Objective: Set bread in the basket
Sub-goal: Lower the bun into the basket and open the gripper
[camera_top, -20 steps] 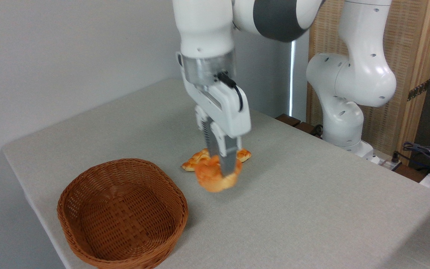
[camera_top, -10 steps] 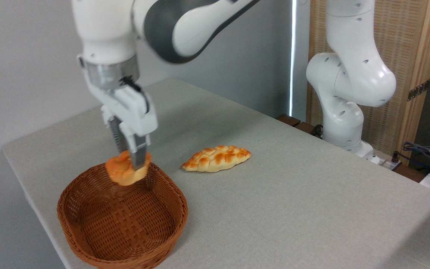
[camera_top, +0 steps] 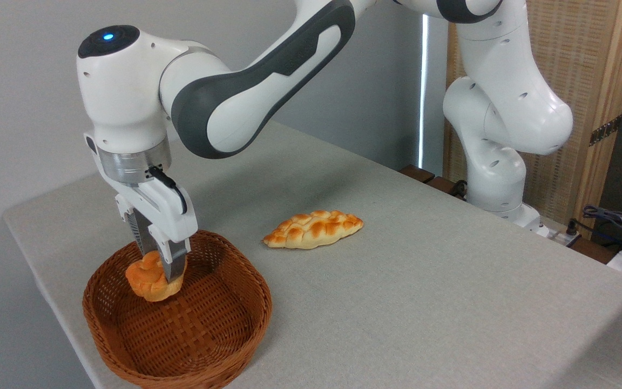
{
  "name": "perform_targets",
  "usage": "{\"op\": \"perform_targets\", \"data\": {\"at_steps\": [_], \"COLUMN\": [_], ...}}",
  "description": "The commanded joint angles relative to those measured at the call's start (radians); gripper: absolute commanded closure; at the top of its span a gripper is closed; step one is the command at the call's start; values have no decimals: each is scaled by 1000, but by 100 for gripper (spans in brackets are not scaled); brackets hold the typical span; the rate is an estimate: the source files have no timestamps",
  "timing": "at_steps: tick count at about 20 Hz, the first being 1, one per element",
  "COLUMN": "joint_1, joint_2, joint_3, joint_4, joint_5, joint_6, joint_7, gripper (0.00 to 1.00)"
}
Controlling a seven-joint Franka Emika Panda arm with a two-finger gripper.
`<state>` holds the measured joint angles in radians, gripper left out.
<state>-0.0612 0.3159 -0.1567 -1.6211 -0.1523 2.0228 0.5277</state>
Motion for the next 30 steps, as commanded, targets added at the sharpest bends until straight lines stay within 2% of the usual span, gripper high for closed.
{"op": "perform_targets", "data": {"at_steps": [1,21,25,27,30], "joint_1": [3,9,15,15,15], "joint_2": [14,-3,-63,-98,-164], "joint_3": [-6,-7,6,34,92], "joint_4": [17,26,27,26,26], "joint_5": [-6,-16,-10,-6,-10], "joint_6": [5,-13,-96,-130,-182], "joint_7": [-8,-15,-8,9,119], "gripper": [0,0,0,0,0]}}
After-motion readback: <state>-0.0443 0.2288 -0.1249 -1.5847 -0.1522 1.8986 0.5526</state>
